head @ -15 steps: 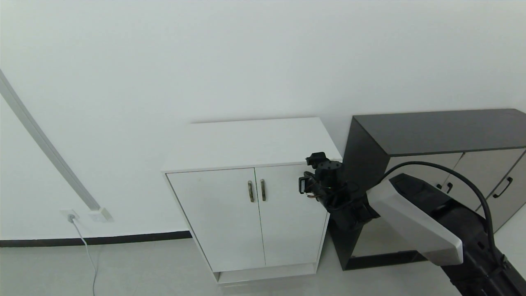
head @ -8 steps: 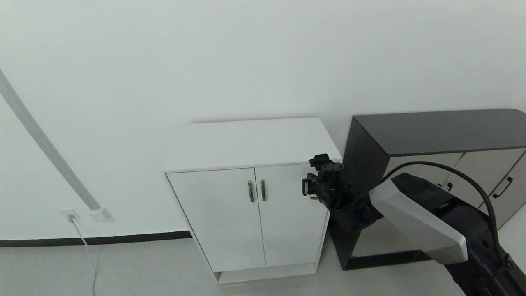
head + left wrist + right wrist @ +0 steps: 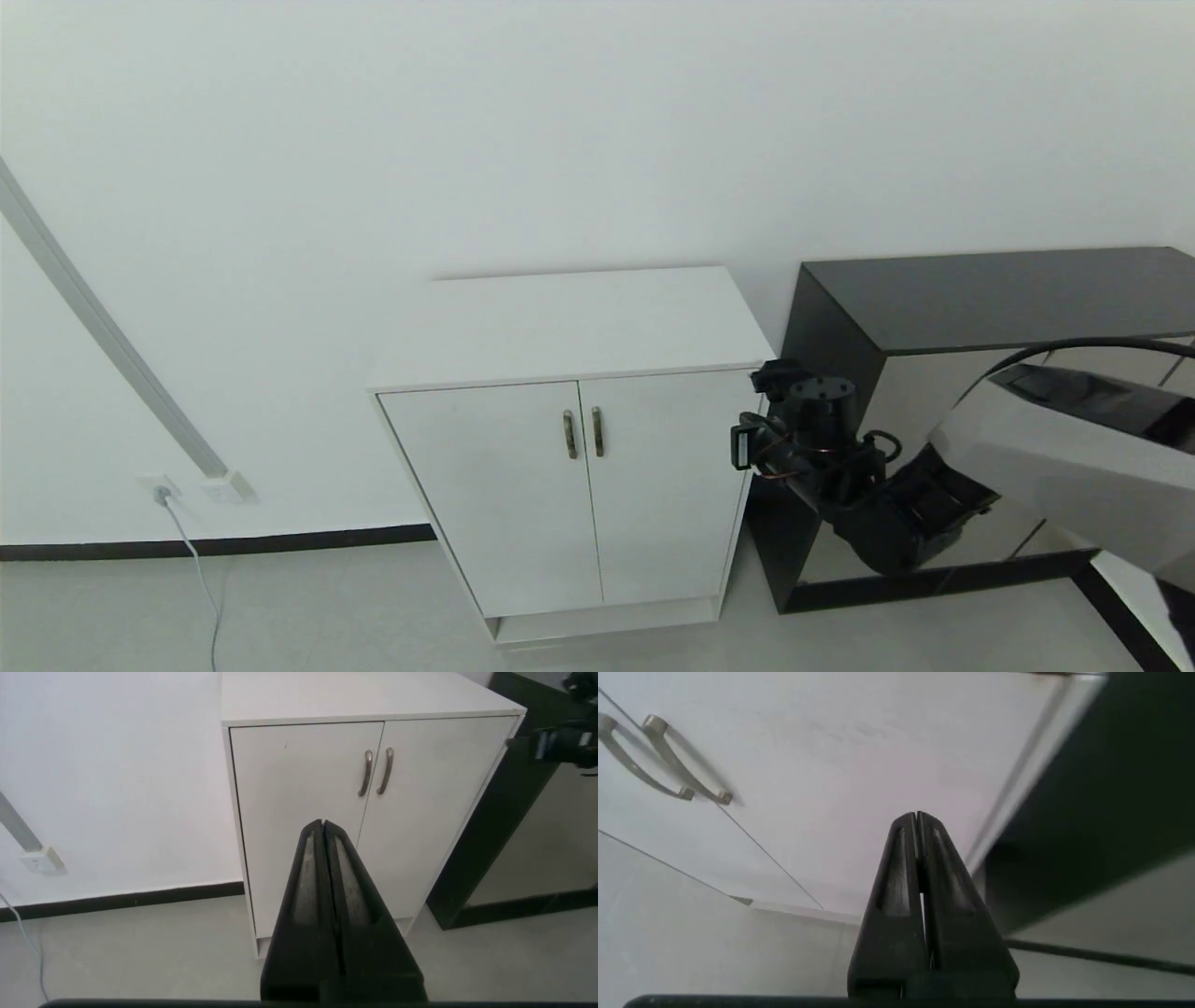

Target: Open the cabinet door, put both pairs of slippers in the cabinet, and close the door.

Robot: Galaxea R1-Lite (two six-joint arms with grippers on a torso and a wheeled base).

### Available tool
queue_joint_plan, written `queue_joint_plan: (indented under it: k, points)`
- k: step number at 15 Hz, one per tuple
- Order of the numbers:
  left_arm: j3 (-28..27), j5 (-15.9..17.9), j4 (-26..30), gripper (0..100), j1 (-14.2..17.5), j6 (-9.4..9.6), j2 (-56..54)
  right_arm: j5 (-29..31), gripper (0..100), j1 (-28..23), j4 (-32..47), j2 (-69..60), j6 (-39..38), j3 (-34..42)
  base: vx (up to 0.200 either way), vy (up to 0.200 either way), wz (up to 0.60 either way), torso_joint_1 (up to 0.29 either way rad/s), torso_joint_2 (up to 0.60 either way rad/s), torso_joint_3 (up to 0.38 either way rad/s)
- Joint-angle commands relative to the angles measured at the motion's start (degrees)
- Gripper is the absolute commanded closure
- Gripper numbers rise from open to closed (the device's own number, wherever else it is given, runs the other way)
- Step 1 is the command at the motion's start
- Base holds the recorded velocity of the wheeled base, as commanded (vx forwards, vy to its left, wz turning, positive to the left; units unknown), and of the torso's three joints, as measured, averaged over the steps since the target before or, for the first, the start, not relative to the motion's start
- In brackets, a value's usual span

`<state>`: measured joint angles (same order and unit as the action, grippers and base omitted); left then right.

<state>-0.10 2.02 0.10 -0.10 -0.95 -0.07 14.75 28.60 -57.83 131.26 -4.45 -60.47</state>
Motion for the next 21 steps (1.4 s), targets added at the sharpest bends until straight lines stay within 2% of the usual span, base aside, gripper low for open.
queue_joint_plan:
  k: [1, 5, 9, 16, 18, 21]
  points:
    - [0.0, 0.1, 0.0, 100, 0.0, -0.02, 0.1, 0.2, 100, -3.7, -1.8, -13.2, 0.1, 12.6, 0.000, 0.000, 0.00, 0.000, 0.00, 0.000]
    - [0.0, 0.2, 0.0, 100, 0.0, 0.16, 0.1, 0.1, 100, -11.2, -2.2, -27.5, 0.5, 28.7, 0.000, 0.000, 0.00, 0.000, 0.00, 0.000]
    - [0.0, 0.2, 0.0, 100, 0.0, 0.16, 0.1, -2.7, 100, -18.1, -1.8, -40.3, 3.4, 39.9, 0.000, 0.000, 0.00, 0.000, 0.00, 0.000]
    - [0.0, 0.2, 0.0, 100, 0.0, 0.07, 0.1, -3.1, 100, -18.8, -0.6, -58.8, 7.1, 56.6, 0.000, 0.000, 0.00, 0.000, 0.00, 0.000]
    - [0.0, 0.2, 0.0, 100, 0.0, 0.07, 0.1, -3.1, 100, -18.8, 2.5, -64.8, 7.4, 60.0, 0.000, 0.000, 0.00, 0.000, 0.00, 0.000]
    - [0.0, 0.2, 0.0, 100, 0.0, 0.16, 0.1, -3.1, 100, -18.8, 17.7, -78.6, 7.5, 60.3, 0.000, 0.000, 0.00, 0.000, 0.00, 0.000]
